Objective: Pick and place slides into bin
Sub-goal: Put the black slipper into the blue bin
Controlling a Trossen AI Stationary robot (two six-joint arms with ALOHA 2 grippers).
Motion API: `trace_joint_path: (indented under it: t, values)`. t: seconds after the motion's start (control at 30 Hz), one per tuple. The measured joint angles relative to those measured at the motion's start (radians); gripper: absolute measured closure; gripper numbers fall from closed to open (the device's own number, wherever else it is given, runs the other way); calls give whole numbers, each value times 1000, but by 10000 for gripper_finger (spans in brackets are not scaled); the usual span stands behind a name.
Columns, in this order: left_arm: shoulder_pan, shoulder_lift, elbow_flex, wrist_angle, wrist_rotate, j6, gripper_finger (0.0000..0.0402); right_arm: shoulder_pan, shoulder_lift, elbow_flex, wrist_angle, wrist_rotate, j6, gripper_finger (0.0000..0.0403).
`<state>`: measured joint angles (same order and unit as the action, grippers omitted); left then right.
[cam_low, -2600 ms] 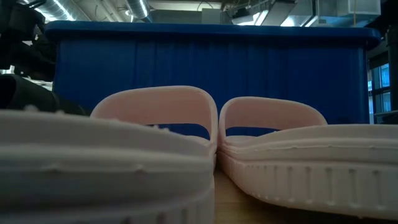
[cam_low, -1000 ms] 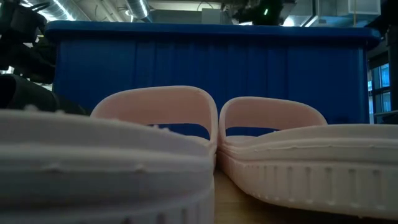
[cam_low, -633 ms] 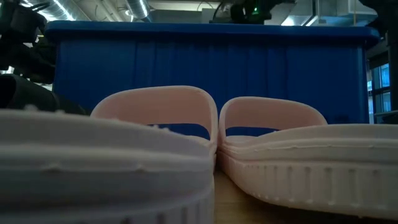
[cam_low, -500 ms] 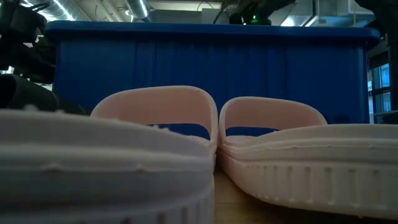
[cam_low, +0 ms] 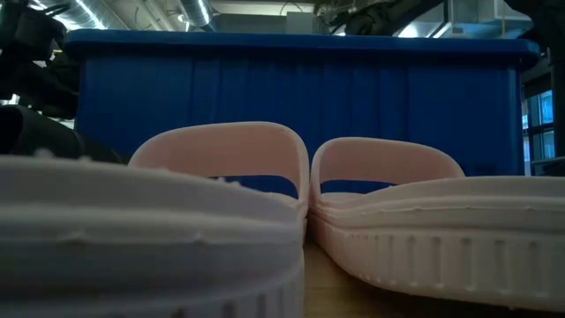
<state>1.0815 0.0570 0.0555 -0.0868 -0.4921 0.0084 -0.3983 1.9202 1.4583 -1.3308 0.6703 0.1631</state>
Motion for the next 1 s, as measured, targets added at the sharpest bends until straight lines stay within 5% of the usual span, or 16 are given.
trace_joint_path:
  t: [1.0]
  values:
    - [0,1,0,0,-5,-9,111,-132,-5,-92,303,12,-318,386]
